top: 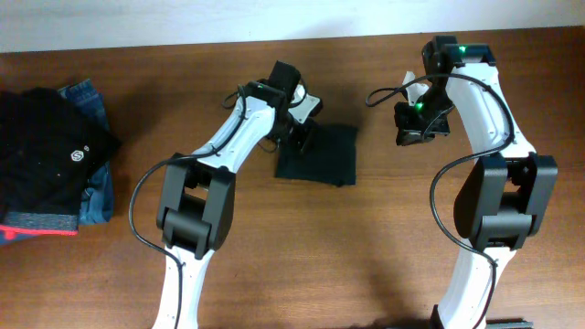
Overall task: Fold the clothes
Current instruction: 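Lower the left gripper onto the folded black shirt and grasp it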
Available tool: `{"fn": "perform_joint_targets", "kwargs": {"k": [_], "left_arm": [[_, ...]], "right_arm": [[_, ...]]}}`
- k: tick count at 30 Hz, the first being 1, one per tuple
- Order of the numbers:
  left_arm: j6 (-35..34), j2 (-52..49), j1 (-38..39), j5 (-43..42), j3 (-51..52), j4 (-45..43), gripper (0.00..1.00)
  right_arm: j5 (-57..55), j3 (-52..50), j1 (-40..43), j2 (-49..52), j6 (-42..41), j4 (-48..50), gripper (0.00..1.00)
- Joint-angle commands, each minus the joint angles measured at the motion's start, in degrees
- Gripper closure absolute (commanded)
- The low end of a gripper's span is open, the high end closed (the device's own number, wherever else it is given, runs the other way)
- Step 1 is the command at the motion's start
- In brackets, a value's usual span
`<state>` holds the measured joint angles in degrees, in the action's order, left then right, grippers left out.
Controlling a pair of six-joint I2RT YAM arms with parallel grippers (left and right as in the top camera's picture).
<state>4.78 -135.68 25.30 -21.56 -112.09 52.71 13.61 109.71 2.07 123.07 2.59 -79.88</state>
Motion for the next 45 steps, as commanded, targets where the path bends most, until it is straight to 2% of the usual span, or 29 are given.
{"fn": "perform_joint_targets", "kwargs": {"k": [1,8,11,15,21,25,27,28,30,33,38,42,45], "left_arm": [[-0.46,-0.61,-0.33,1.92,-0.61,2.54,0.67],[-0.44,-0.59,-0.50,1.95,-0.63,7.08,0.67],[-0.46,-0.59,-0.98,2.86,-0.79,9.03,0.60],[-0.48,-0.59,-1.60,7.72,-1.33,12.79,0.57],[-0.46,0.09,-2.75,9.60,-3.23,17.09,0.56],[0.02,2.58,-3.80,10.34,-6.12,16.98,0.55],[0.00,3.98,-4.81,10.47,-7.61,15.34,0.51],[-0.04,4.52,-5.42,10.36,-8.26,14.25,0.45],[0.00,5.11,-6.78,8.92,-9.09,11.54,0.29],[0.02,4.83,-8.66,4.37,-8.96,8.90,0.17],[0.24,2.36,-11.30,-5.99,-8.85,7.69,0.14],[4.68,-0.39,-11.76,-16.52,-8.85,7.32,0.14],[8.15,-1.27,-11.56,-19.87,-8.85,7.32,0.14]], "right_arm": [[0.96,0.76,0.26,0.09,0.68,-0.33,0.87],[0.94,0.76,0.26,0.09,0.68,-0.31,0.87],[0.94,0.76,0.26,0.09,0.68,-0.31,0.87],[0.94,0.76,0.26,0.09,0.68,-0.31,0.87],[0.94,0.76,0.26,0.09,0.66,-0.28,0.87],[0.92,0.74,0.26,0.09,0.66,-0.31,0.86],[0.94,0.74,0.26,0.09,0.63,-0.33,0.86],[0.94,0.76,0.26,0.09,0.63,-0.33,0.86],[0.94,0.74,0.26,0.09,0.63,-0.33,0.86],[0.96,0.76,0.26,0.09,0.61,-0.35,0.86],[0.98,0.74,0.26,0.09,0.59,-0.57,0.86],[0.98,0.74,0.26,0.09,0.57,-0.81,0.86],[0.98,0.74,0.26,0.09,0.59,-0.94,0.86]]}}
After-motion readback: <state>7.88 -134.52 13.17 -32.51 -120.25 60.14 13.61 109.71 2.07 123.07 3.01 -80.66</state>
